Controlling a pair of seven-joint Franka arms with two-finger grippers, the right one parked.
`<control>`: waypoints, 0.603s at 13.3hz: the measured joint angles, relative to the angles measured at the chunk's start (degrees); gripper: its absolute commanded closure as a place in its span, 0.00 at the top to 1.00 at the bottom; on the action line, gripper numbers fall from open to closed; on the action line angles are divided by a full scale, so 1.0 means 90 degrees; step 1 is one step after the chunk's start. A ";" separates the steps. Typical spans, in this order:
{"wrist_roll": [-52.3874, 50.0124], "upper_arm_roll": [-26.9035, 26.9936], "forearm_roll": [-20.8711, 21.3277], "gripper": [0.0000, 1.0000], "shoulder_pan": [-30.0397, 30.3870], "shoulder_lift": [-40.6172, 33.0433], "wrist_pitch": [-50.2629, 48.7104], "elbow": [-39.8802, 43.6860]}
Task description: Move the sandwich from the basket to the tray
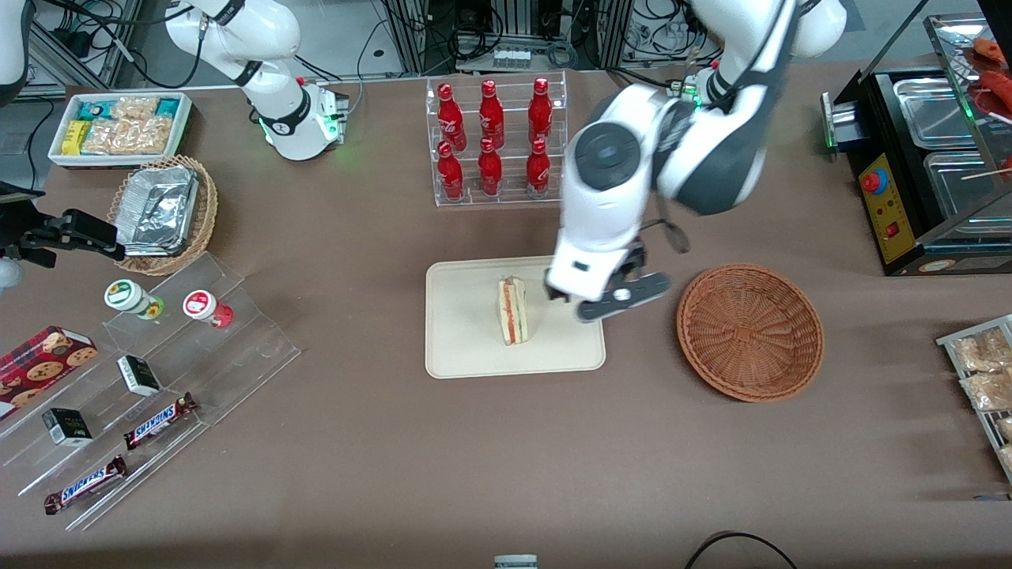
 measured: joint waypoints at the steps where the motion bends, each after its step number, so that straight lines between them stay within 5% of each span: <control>1: 0.0061 0.0217 -0.0028 1.00 0.0003 -0.0243 -0.0093 -0.0140; 8: 0.1355 0.1634 -0.0059 1.00 0.0028 -0.1435 -0.0910 -0.0925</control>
